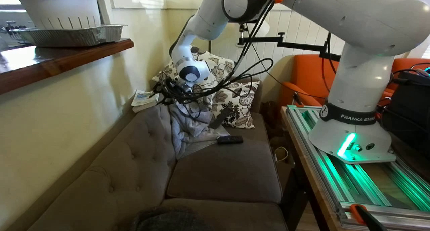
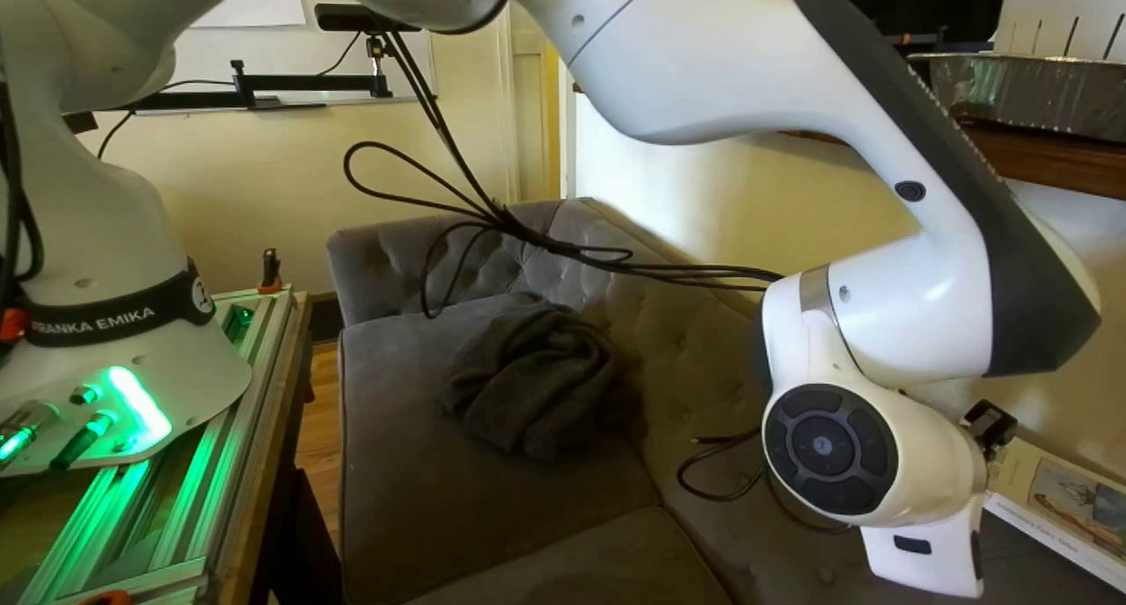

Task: Put the book on the kitchen counter

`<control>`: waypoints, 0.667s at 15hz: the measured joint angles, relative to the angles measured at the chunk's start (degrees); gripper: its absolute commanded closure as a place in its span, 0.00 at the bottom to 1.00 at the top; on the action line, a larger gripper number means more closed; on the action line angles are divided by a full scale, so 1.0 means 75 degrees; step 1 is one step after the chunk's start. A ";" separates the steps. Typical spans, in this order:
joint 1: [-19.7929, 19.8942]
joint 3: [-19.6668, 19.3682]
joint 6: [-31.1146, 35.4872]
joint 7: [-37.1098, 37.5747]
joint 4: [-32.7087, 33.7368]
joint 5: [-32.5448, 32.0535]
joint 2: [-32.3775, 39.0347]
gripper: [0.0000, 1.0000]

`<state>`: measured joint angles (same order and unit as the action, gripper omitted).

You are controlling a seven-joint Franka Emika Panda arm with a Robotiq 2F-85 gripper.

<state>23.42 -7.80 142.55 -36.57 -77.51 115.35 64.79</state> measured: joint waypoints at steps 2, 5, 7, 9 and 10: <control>-0.0029 -0.0022 -0.0167 -0.0023 0.0157 0.0183 0.0186 0.49; -0.0039 -0.0064 -0.0290 -0.0104 0.0345 0.0440 0.0412 0.69; -0.0037 -0.0135 -0.0328 -0.0234 0.0453 0.0684 0.0517 0.85; -0.0037 -0.0223 -0.0328 -0.0388 0.0498 0.1003 0.0525 0.95; -0.0019 -0.0228 -0.0333 -0.0503 0.0509 0.1124 0.0498 0.91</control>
<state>23.28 -9.51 140.05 -40.34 -73.69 123.78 68.53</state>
